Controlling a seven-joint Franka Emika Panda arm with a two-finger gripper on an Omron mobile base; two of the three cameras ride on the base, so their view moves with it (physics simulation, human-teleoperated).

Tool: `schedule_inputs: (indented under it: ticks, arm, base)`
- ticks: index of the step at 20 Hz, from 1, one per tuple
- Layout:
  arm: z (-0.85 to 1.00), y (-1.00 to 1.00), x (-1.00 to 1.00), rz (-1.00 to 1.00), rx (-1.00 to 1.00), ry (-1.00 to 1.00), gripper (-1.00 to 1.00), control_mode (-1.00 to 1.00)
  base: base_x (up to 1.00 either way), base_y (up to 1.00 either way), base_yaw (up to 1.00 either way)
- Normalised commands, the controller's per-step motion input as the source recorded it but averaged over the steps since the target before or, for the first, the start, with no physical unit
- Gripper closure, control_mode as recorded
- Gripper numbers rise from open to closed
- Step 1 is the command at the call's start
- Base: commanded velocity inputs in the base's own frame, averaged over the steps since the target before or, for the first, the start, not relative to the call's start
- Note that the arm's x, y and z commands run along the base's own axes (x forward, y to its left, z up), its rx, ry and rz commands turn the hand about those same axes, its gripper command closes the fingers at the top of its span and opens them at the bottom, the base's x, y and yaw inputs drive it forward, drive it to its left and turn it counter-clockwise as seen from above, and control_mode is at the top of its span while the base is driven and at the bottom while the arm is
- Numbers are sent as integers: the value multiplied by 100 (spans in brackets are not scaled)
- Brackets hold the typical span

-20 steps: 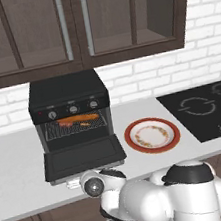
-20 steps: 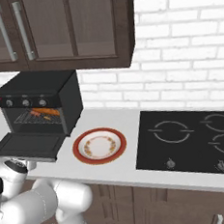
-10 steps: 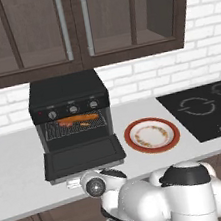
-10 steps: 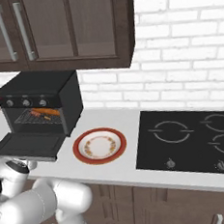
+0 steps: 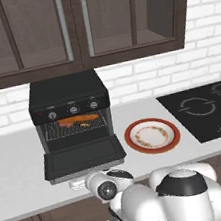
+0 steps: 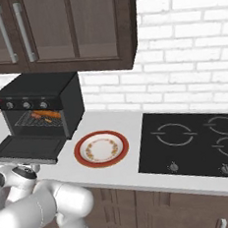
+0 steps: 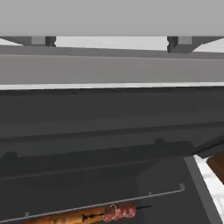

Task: Pick up the kebab skewer and baguette bread, and place them inside the toaster oven. Close the toaster oven door and start by setting the timer.

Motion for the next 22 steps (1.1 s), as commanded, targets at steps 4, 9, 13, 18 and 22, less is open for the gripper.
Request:
schedule_inputs:
  ticks: [4, 9, 13, 18, 22]
  arm:
    - [36, 0, 24, 0, 0, -7, -100, -100]
    - [40, 0, 22, 0, 0, -8, -100, -100]
    - [43, 0, 17, 0, 0, -10, -100, -100]
    - [50, 0, 21, -2, 0, -11, -100, -100]
    - [55, 0, 27, -3, 0, -11, -100, -100]
  base:
    - [0, 0, 0]
    - [0, 0, 0]
    - [0, 0, 0]
    - [0, 0, 0]
    - [0, 0, 0]
